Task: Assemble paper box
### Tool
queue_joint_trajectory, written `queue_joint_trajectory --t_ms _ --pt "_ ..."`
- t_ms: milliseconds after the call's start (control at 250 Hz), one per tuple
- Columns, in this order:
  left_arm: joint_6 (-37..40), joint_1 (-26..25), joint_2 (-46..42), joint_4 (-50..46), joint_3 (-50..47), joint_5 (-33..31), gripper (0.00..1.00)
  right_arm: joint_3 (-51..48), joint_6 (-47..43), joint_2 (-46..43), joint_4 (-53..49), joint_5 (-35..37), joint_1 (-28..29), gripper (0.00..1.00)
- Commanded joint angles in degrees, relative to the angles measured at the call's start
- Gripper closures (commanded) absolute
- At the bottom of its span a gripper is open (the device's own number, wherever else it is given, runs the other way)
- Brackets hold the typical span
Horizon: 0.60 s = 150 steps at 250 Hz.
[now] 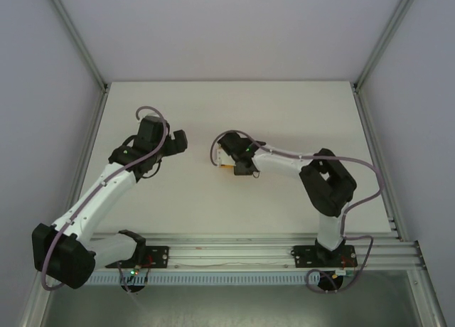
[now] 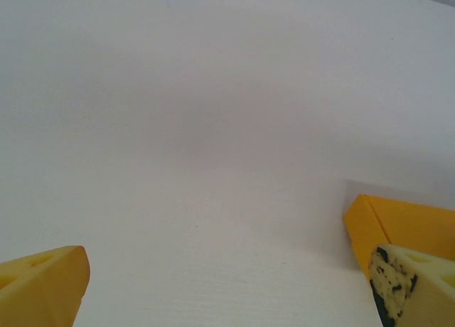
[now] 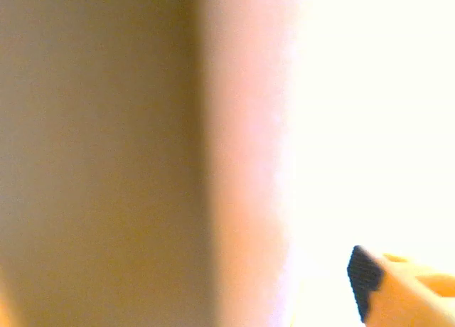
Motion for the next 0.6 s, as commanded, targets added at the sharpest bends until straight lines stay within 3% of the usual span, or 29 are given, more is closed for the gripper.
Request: queue_joint_trajectory --t_ms 0,40,216,368,488,596 --pt "1.0 0.0 -0.5 0.5 0.0 -0.6 0.00 -1.2 3.5 -5.5 -4.1 2.8 2.1 0.05" --pt "1.1 0.0 -0.5 0.8 -0.1 -0.5 0.00 -2.2 4.7 -7.1 -5.1 2.2 2.8 0.00" --pt "1.0 0.1 -0.6 4.0 -0.9 -1.7 0.00 -5.8 10.7 -17.1 -8.2 -5.1 4.0 0.00" --pt "2.4 0.4 0.3 7.8 -1.6 -5.4 0.00 -13.6 15.9 -29.0 0.0 -6.9 2.4 0.00" --pt "5.6 2.2 0.9 15.7 -5.3 -13.1 0.00 -17.3 33.8 -35.5 8.5 -6.1 -7.0 0.00" --pt "9.5 6.4 1.1 30.6 -14.2 -20.3 0.00 -24.3 50.7 -39.6 17.7 -4.6 -19.1 0.00"
